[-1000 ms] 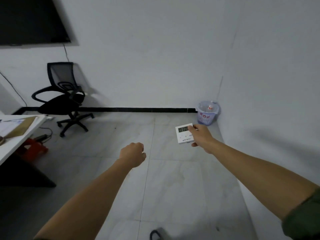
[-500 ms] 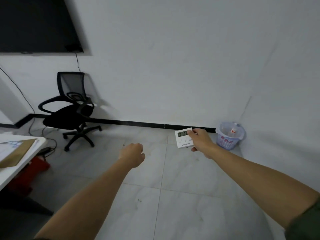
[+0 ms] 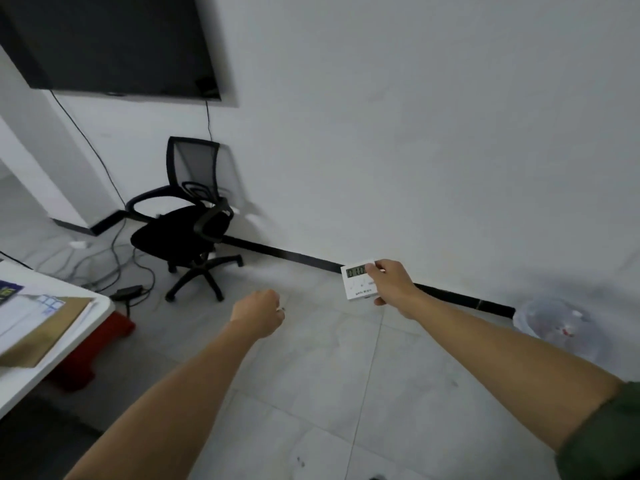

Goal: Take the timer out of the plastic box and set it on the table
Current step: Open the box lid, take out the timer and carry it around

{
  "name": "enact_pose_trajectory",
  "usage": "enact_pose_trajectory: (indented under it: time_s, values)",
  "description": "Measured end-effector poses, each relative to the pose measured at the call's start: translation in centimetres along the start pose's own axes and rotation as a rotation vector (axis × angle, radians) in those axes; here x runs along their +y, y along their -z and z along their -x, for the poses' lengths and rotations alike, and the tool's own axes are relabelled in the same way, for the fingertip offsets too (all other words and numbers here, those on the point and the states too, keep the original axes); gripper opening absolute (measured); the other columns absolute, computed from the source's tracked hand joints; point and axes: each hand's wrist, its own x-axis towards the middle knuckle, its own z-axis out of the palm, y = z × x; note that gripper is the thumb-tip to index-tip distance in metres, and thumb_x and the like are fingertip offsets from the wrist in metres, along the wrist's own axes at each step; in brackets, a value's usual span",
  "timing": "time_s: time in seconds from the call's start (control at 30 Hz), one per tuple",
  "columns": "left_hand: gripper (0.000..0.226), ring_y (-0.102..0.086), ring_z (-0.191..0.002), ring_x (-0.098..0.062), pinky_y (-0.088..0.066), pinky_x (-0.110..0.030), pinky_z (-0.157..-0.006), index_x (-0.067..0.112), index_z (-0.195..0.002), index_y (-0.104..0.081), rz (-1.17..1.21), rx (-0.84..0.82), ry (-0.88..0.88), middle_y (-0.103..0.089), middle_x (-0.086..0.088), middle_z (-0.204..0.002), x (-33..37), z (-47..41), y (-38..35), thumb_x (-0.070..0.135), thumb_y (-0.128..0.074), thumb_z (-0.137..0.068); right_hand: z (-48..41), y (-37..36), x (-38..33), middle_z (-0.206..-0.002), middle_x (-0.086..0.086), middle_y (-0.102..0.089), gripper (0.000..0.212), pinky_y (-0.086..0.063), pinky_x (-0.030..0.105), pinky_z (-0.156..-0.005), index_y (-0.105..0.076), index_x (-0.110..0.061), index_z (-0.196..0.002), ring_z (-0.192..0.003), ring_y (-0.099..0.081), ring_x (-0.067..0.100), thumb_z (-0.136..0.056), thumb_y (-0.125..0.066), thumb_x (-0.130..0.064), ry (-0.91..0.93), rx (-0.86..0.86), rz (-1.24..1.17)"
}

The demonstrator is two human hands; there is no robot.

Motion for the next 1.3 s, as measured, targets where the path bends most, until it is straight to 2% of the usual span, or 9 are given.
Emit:
enact_pose_trajectory:
  time_s: [0.2,0.3,0.37,0.63,0.77,0.93,1.07,1.13,1.3]
  values:
    - [0.03,-0.063,-0.101,-0.028,-0.05,-0.035,-0.083,0.012,-0.117,-0.064,0.071,0.03,0.098,-0.064,-0.01,-0.117,-3.0,-9.0,3.4,0.029,-0.051,-0.095,-12.2,-2.6,-6.3,-0.098,0.013,-0.067,0.025,-0.049,0.026,-0.041,-0.062,-0.009,-0.105,-0.081,-0.063,0.027,-0.1,-0.045,-0.027,0.043,-0.049,0.082]
    - [0.021,-0.058,-0.086,-0.026,-0.047,-0.033,-0.075,0.011,-0.101,-0.063,0.106,0.045,0.162,-0.064,-0.009,-0.103,-6.5,-13.0,4.3,0.028,-0.052,-0.094,-17.4,-6.3,-8.7,-0.1,0.013,-0.068,0.026,-0.051,0.03,-0.046,-0.063,-0.009,-0.107,-0.086,-0.064,0.027,-0.099,-0.046,-0.028,0.052,-0.11,0.098]
    - [0.023,-0.057,-0.083,-0.026,-0.047,-0.034,-0.073,0.011,-0.102,-0.064,0.12,0.042,0.194,-0.066,-0.01,-0.103,-9.5,-15.8,4.8,0.027,-0.052,-0.093,-20.7,-9.7,-10.5,-0.1,0.013,-0.067,0.026,-0.052,0.031,-0.048,-0.063,-0.008,-0.107,-0.086,-0.063,0.027,-0.099,-0.047,-0.028,0.066,-0.152,0.101]
    - [0.023,-0.062,-0.093,-0.028,-0.051,-0.037,-0.077,0.015,-0.105,-0.062,0.115,0.047,0.277,-0.064,-0.007,-0.103,-23.0,-27.2,9.7,0.033,-0.053,-0.093,-31.6,-24.1,-18.3,-0.093,0.009,-0.068,0.022,-0.047,0.026,-0.042,-0.062,-0.011,-0.101,-0.077,-0.064,0.024,-0.1,-0.045,-0.024,0.111,-0.27,0.095]
    - [0.02,-0.063,-0.089,-0.026,-0.052,-0.037,-0.075,0.016,-0.101,-0.062,0.133,0.08,0.326,-0.064,-0.005,-0.097,-28.7,-31.7,13.4,0.032,-0.052,-0.094,-36.4,-29.9,-23.7,-0.096,0.011,-0.069,0.023,-0.05,0.031,-0.048,-0.063,-0.009,-0.104,-0.085,-0.066,0.027,-0.1,-0.045,-0.024,0.139,-0.315,0.088]
    - [0.022,-0.063,-0.096,-0.028,-0.049,-0.037,-0.079,0.015,-0.105,-0.063,0.149,0.099,0.396,-0.065,-0.006,-0.103,-34.1,-36.0,15.0,0.03,-0.051,-0.093,-42.3,-36.4,-27.4,-0.101,0.012,-0.07,0.027,-0.052,0.031,-0.049,-0.062,-0.007,-0.112,-0.083,-0.067,0.025,-0.101,-0.045,-0.025,0.158,-0.382,0.1]
    - [0.021,-0.063,-0.093,-0.03,-0.046,-0.035,-0.07,0.013,-0.1,-0.064,0.174,0.096,0.494,-0.065,-0.007,-0.1,-40.2,-41.2,15.7,0.026,-0.049,-0.092,-49.4,-44.8,-30.5,-0.104,0.014,-0.07,0.03,-0.047,0.024,-0.039,-0.06,-0.005,-0.115,-0.084,-0.066,0.026,-0.102,-0.044,-0.027,0.181,-0.518,0.148]
    - [0.021,-0.062,-0.093,-0.03,-0.046,-0.035,-0.071,0.013,-0.101,-0.062,0.19,0.114,0.548,-0.065,-0.008,-0.101,-43.0,-43.5,16.4,0.027,-0.05,-0.092,-52.5,-48.6,-32.3,-0.104,0.014,-0.069,0.031,-0.048,0.026,-0.042,-0.06,-0.005,-0.114,-0.088,-0.066,0.028,-0.102,-0.044,-0.029,0.211,-0.567,0.182]
    - [0.023,-0.063,-0.091,-0.03,-0.048,-0.034,-0.072,0.015,-0.101,-0.064,0.265,0.193,0.725,-0.066,-0.006,-0.1,-48.9,-47.4,19.0,0.029,-0.05,-0.091,-58.7,-57.4,-38.2,-0.098,0.009,-0.069,0.028,-0.052,0.03,-0.049,-0.061,-0.01,-0.106,-0.084,-0.066,0.023,-0.101,-0.045,-0.033,0.286,-0.704,0.272]
